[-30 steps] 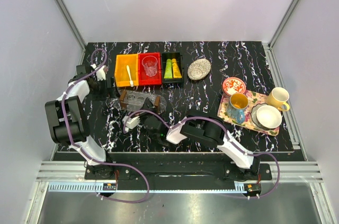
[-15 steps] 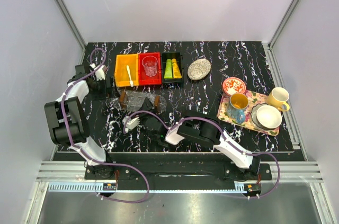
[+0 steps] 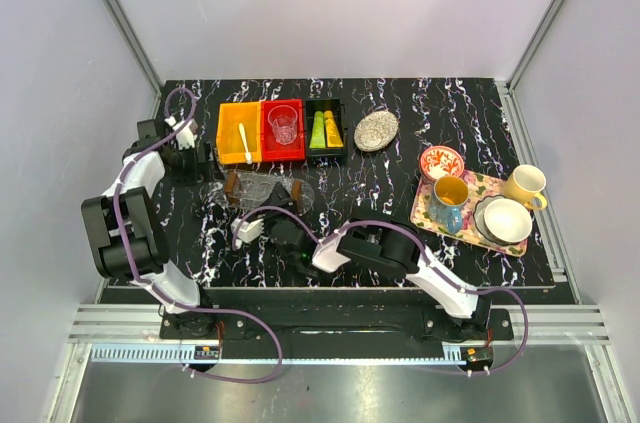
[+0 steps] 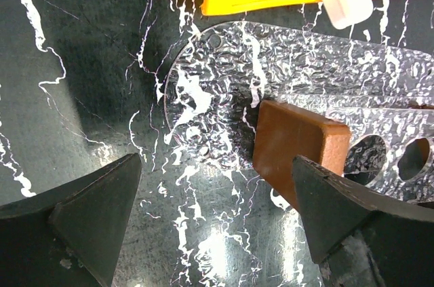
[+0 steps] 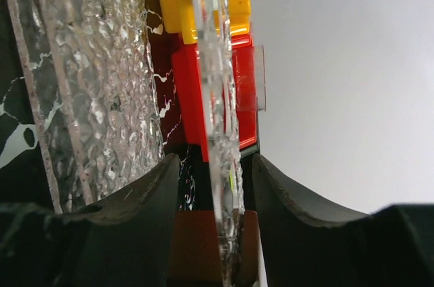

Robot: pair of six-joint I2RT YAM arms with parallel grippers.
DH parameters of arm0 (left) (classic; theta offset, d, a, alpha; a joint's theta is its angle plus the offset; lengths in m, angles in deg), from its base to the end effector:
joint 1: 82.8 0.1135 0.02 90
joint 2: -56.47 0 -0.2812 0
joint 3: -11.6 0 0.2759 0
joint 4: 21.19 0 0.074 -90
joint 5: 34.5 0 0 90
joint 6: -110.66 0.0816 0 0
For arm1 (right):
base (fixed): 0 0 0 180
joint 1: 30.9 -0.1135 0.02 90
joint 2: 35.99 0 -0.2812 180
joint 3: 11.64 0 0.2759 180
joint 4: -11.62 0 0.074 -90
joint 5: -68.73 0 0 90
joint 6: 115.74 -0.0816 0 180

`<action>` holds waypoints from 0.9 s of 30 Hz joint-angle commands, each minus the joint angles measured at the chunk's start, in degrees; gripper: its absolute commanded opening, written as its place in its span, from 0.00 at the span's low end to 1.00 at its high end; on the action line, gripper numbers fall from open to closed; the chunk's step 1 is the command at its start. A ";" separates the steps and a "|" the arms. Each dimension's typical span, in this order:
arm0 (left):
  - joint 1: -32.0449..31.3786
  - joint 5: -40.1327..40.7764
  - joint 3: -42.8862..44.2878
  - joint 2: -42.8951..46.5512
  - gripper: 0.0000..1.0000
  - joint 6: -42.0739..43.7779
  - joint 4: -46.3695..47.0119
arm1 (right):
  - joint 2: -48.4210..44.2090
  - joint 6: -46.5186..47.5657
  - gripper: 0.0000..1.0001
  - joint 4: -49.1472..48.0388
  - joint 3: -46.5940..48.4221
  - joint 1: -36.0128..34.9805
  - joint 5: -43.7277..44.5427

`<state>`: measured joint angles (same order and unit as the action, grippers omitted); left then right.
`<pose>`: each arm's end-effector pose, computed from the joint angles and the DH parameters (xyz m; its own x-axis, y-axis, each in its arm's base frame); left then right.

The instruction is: Prepare toiletry sets of a toothbrush and toothpaste on the tray

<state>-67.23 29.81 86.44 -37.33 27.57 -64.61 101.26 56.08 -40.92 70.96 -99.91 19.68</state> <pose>0.3640 0.0647 0.1737 -0.8531 -0.1252 -0.5064 0.0548 0.9439 -0.3255 0.2368 0.4679 0.0744 0.4639 -0.8780 -0.1183 -0.0800 0.0915 -0.9926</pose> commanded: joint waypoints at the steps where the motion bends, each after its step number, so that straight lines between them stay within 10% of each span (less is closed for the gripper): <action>1: 0.51 -1.99 3.20 3.45 0.98 -1.38 0.53 | -5.94 -5.62 0.54 2.07 -0.25 -0.59 0.80; 18: 0.60 -0.94 3.73 4.59 0.98 -3.31 2.54 | -23.95 -36.72 0.59 41.08 0.44 -2.09 -7.81; 27: 0.60 -0.94 2.58 4.24 0.98 -3.49 3.78 | -20.01 -33.66 0.53 35.84 -0.34 -2.00 -5.44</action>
<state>-67.08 29.35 89.02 -34.97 24.58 -63.58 80.38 22.97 -1.58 69.67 -101.53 13.58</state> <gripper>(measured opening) 0.974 0.556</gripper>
